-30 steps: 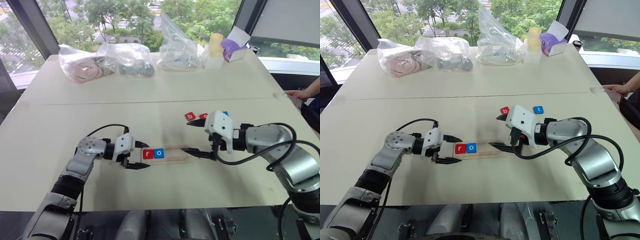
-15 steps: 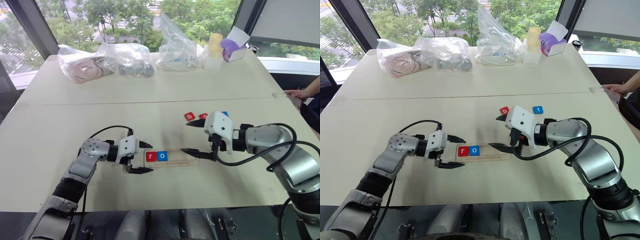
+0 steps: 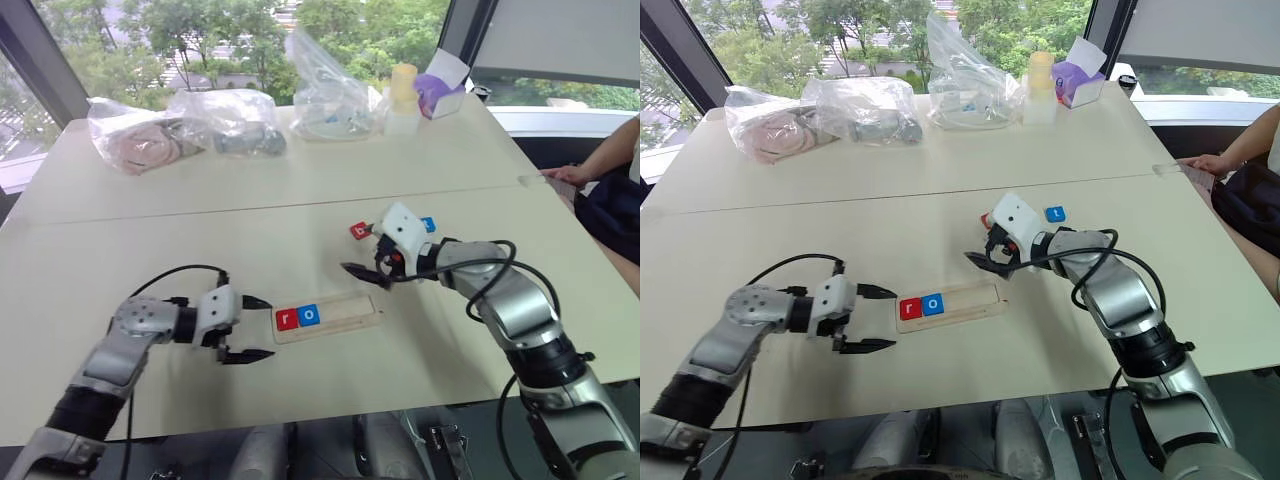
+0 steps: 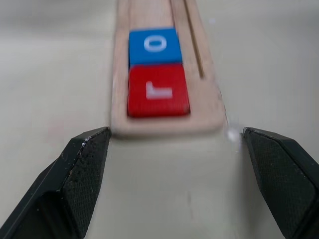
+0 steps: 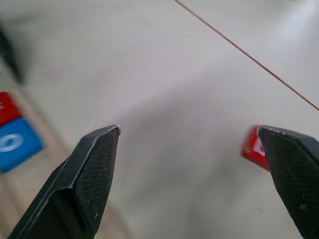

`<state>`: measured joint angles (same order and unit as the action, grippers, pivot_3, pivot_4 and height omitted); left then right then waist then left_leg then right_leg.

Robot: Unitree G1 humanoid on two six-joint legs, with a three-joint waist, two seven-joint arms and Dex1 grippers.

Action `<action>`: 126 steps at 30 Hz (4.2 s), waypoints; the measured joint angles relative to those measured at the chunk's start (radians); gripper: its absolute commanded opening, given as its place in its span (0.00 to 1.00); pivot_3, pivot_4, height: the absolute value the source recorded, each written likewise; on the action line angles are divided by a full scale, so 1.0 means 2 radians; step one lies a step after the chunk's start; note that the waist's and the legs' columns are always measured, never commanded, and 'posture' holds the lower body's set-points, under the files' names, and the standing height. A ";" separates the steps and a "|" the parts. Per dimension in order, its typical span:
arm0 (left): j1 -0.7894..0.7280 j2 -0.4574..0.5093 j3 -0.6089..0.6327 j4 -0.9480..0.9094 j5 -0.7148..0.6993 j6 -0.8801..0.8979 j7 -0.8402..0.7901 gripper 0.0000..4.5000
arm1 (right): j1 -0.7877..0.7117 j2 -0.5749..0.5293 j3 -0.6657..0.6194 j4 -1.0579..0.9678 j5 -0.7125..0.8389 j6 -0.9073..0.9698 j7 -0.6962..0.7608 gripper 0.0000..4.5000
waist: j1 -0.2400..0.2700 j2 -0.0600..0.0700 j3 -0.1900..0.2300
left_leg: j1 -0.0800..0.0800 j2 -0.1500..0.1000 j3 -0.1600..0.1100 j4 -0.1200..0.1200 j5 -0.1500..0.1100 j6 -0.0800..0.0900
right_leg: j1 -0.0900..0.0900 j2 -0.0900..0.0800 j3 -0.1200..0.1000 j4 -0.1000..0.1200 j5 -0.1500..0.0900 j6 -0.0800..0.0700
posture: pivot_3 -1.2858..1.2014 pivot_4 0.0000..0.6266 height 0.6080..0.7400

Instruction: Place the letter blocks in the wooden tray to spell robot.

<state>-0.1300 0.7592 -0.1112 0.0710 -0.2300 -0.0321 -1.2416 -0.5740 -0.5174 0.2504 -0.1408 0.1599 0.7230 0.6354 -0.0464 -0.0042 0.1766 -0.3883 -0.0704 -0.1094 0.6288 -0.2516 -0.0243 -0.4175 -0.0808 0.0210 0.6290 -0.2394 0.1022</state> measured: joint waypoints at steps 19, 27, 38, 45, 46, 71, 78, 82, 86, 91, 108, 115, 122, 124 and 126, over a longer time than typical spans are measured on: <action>0.094 0.009 0.104 -0.162 -0.108 0.138 0.096 0.99 | -0.097 0.122 -0.021 0.235 -0.054 -0.004 -0.125 1.00 | 0.004 0.000 0.000 | -0.002 -0.001 0.000 0.000 0.001 -0.001 | -0.003 0.001 0.000 0.001 0.000 -0.001 | 0.52 0.24 1.00; 0.096 0.006 0.104 -0.174 -0.109 0.147 0.110 0.99 | -0.098 0.129 -0.041 0.242 -0.053 0.003 -0.135 1.00 | 0.002 0.000 0.000 | -0.002 -0.001 0.000 0.000 0.001 -0.001 | -0.003 0.001 0.001 0.002 0.000 -0.001 | 0.52 0.24 1.00; 0.081 0.000 0.104 -0.174 -0.109 0.152 0.113 1.00 | -0.115 0.153 -0.070 0.260 -0.048 0.037 -0.139 0.25 | 0.002 0.000 0.000 | -0.002 -0.001 0.000 0.000 0.001 -0.001 | -0.003 0.001 0.001 0.002 0.000 -0.001 | 0.52 0.24 1.00; 0.075 -0.010 0.102 -0.175 -0.109 0.155 0.114 1.00 | -0.109 0.137 -0.068 0.210 -0.051 0.078 -0.137 0.26 | 0.003 0.001 0.001 | -0.002 -0.001 0.000 0.000 0.001 -0.001 | -0.003 0.001 0.001 0.001 0.000 -0.001 | 0.52 0.24 1.00; 0.074 -0.012 0.101 -0.175 -0.109 0.155 0.115 1.00 | -0.099 0.120 -0.068 0.164 -0.048 0.105 -0.131 0.26 | 0.006 0.001 0.001 | -0.003 -0.001 0.000 0.000 0.001 -0.001 | -0.004 0.001 0.000 0.001 0.000 -0.001 | 0.52 0.24 1.00; 0.039 -0.022 0.082 -0.161 -0.115 0.153 0.091 1.00 | 0.175 -0.093 -0.211 -0.262 0.174 0.400 -0.079 0.99 | 0.017 0.001 0.002 | -0.003 -0.001 0.002 0.002 0.001 -0.001 | -0.001 0.000 0.000 0.000 0.000 0.000 | 0.52 0.24 1.00; 0.028 -0.021 0.082 -0.156 -0.109 0.151 0.087 1.00 | 0.169 -0.264 -0.105 -0.080 0.065 -0.061 0.172 0.99 | 0.015 -0.001 0.002 | -0.001 0.000 0.002 0.001 0.000 0.000 | 0.001 0.001 -0.002 -0.001 -0.001 0.001 | 0.52 0.24 1.00; 0.038 -0.017 0.082 -0.166 -0.110 0.155 0.080 1.00 | 0.135 -0.250 -0.036 0.053 0.016 -0.207 0.258 0.99 | 0.013 -0.001 0.003 | -0.001 -0.001 0.002 0.002 0.000 0.000 | 0.001 0.000 0.000 -0.001 -0.001 0.001 | 0.52 0.24 1.00; 0.045 -0.012 0.082 -0.178 -0.115 0.157 0.073 1.00 | 0.078 -0.224 -0.012 0.140 -0.010 -0.286 0.306 0.99 | 0.015 -0.001 0.004 | -0.001 -0.001 0.001 0.002 0.000 -0.001 | 0.001 0.000 0.000 -0.001 -0.001 0.001 | 0.52 0.24 1.00; 0.045 -0.008 0.083 -0.180 -0.117 0.162 0.073 1.00 | 0.041 -0.205 -0.001 0.202 -0.025 -0.328 0.335 0.88 | 0.017 -0.002 0.004 | -0.001 -0.001 0.001 0.002 0.000 -0.001 | 0.001 0.000 0.000 -0.001 -0.001 0.001 | 0.52 0.24 1.00; 0.032 -0.006 0.083 -0.180 -0.116 0.163 0.082 1.00 | 0.020 -0.150 0.002 0.135 -0.021 -0.296 0.357 0.26 | 0.016 -0.001 0.004 | -0.001 -0.001 0.001 0.002 0.001 -0.001 | -0.001 0.000 0.000 0.001 -0.001 0.001 | 0.52 0.24 1.00; 0.025 -0.007 0.083 -0.178 -0.116 0.162 0.086 1.00 | -0.010 -0.102 0.035 0.076 -0.019 -0.242 0.362 0.26 | 0.017 -0.002 0.004 | -0.002 -0.001 0.001 0.002 0.001 -0.001 | -0.001 -0.001 0.000 0.000 -0.001 0.001 | 0.52 0.24 1.00; 0.034 -0.007 0.083 -0.181 -0.116 0.162 0.088 1.00 | -0.029 -0.050 0.080 0.062 -0.031 -0.202 0.349 0.26 | 0.016 -0.002 0.004 | -0.002 -0.001 0.001 0.002 0.001 -0.001 | -0.001 0.000 0.000 0.000 0.000 0.001 | 0.52 0.24 1.00; 0.036 -0.007 0.083 -0.185 -0.116 0.162 0.089 1.00 | -0.032 -0.038 0.091 0.062 -0.039 -0.202 0.342 0.26 | 0.017 -0.002 0.004 | -0.002 -0.001 0.001 0.002 0.001 -0.001 | -0.001 0.000 0.000 0.001 0.000 0.001 | 0.52 0.24 1.00; 0.041 -0.007 0.084 -0.187 -0.116 0.162 0.090 1.00 | -0.032 -0.033 0.098 0.064 -0.044 -0.202 0.339 0.26 | 0.017 -0.002 0.004 | -0.002 -0.001 0.001 0.002 0.001 -0.001 | -0.001 0.000 0.000 0.000 0.000 0.001 | 0.52 0.24 1.00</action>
<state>-0.0482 0.7459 0.0561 -0.3026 -0.4618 0.2914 -1.0612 -0.6382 -0.5843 0.4468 -0.0122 0.0718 0.3195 1.3129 -0.0117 -0.0074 0.1840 -0.3919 -0.0724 -0.1079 0.6323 -0.2503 -0.0264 -0.4196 -0.0814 0.0213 0.6300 -0.2404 0.1034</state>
